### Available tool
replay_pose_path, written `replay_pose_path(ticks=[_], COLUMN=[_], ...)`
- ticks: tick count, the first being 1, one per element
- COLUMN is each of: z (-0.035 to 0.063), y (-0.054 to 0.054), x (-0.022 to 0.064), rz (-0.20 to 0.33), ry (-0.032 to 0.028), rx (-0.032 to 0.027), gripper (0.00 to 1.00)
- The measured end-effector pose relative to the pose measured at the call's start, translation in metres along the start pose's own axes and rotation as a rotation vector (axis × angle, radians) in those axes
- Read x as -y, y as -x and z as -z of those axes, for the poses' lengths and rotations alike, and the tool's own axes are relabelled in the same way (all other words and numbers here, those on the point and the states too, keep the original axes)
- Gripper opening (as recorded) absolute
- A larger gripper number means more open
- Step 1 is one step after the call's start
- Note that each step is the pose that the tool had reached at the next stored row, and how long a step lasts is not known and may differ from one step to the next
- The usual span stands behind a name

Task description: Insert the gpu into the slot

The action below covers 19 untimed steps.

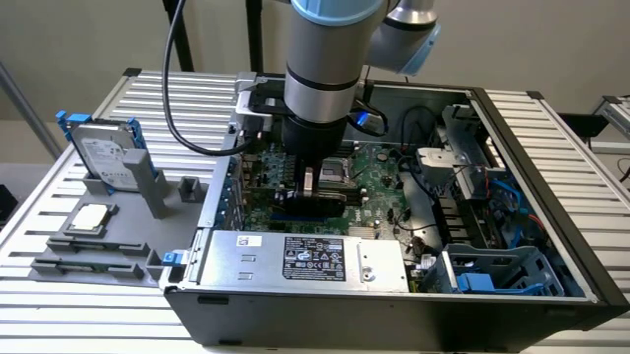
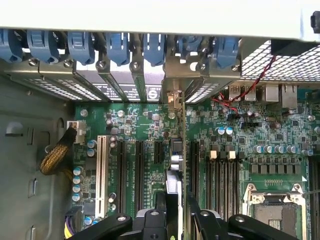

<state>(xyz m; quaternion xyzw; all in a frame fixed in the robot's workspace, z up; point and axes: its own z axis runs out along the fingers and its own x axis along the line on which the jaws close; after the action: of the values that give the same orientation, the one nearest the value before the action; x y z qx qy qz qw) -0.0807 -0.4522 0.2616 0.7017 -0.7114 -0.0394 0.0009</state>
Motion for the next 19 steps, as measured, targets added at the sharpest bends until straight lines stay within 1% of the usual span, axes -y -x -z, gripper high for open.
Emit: replay_pose_path(ticks=[6, 16, 19], z=[-0.0009, -0.0081, -0.0120], y=[-0.001, -0.001, -0.002], x=[0.0000, 0.0004, 0.0006], rz=[0.000, 0.000, 0.000], ry=[0.0003, 0.0005, 0.0010], rx=[-0.0007, -0.0011, -0.0016], gripper=[0.26, 0.26, 0.26])
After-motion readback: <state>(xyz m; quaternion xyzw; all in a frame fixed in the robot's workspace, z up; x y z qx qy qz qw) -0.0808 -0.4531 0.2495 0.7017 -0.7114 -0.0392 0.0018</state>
